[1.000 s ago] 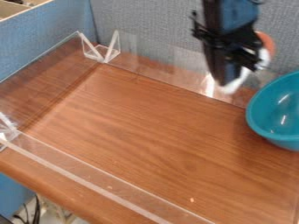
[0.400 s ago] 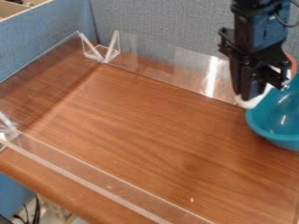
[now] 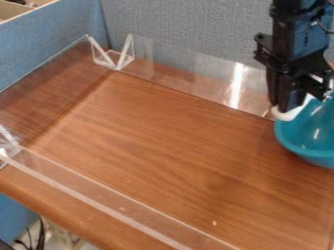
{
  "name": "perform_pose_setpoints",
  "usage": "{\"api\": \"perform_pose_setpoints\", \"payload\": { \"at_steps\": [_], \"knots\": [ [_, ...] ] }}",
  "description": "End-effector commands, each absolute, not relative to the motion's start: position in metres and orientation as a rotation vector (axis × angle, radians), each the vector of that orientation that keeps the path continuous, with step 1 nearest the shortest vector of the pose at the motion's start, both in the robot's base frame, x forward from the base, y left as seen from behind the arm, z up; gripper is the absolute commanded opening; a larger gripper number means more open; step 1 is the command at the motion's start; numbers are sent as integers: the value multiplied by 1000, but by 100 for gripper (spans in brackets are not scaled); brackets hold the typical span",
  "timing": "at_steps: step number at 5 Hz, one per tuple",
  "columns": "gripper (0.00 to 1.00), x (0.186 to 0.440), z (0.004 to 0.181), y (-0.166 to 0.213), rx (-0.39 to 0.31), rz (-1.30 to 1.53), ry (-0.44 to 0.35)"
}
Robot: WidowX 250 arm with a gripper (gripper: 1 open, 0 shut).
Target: Put the mushroom in the blue bowl
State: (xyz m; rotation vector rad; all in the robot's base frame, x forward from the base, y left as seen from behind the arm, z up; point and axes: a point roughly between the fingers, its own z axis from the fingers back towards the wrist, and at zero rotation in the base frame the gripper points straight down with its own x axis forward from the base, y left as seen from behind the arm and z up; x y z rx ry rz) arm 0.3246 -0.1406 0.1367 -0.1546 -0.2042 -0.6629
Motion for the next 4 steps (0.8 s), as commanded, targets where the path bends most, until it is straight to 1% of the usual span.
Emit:
{"api": "perform_pose_setpoints", "payload": {
  "at_steps": [1,3,4],
  "knots": [
    [0,334,156,-149,-153,-692,-269],
    [0,336,161,-156,-150,-728,-279],
    [0,332,169,-155,-147,-738,-289]
  ]
}}
